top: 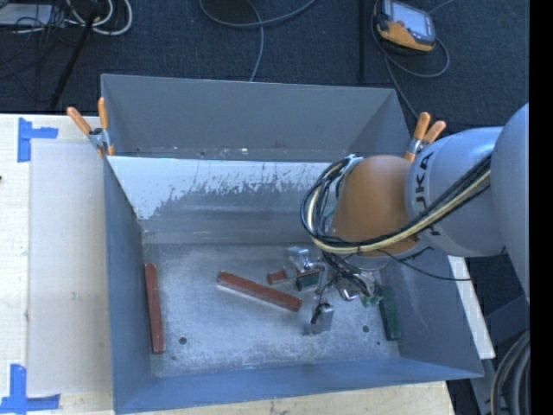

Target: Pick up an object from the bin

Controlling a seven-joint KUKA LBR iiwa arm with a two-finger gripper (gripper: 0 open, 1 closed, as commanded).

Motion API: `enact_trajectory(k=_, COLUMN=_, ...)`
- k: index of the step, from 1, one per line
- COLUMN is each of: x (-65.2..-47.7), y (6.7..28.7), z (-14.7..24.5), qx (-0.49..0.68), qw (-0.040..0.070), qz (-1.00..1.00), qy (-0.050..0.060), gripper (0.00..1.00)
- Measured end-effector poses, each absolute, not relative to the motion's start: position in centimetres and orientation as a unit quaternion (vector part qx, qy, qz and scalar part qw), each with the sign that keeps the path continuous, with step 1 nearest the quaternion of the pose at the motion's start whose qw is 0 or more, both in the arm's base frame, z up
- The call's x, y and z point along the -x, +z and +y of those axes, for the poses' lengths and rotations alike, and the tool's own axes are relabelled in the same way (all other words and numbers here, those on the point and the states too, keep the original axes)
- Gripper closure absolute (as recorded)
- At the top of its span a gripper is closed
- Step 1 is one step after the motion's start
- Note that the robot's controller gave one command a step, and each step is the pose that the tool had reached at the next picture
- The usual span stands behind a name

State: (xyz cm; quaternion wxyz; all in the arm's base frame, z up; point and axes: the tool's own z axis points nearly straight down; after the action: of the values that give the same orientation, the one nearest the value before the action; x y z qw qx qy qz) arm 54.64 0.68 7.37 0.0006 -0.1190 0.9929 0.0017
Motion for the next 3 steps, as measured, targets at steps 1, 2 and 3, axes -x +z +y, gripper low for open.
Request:
enact_trajectory(k=1, x=-54.4, y=7.0, z=6.8, qx=0.127, qw=0.001, qz=0.992, qy=0.002, gripper=0.00)
enact_trajectory(k=2, x=-54.8, y=7.4, z=6.6, qx=0.127, qw=0.007, qz=0.992, qy=0.001, gripper=1.00)
enact_trajectory(k=3, x=-50.0, y=7.4, z=1.0, qx=0.327, qw=0.008, qz=0.945, qy=-0.001, gripper=1.00)
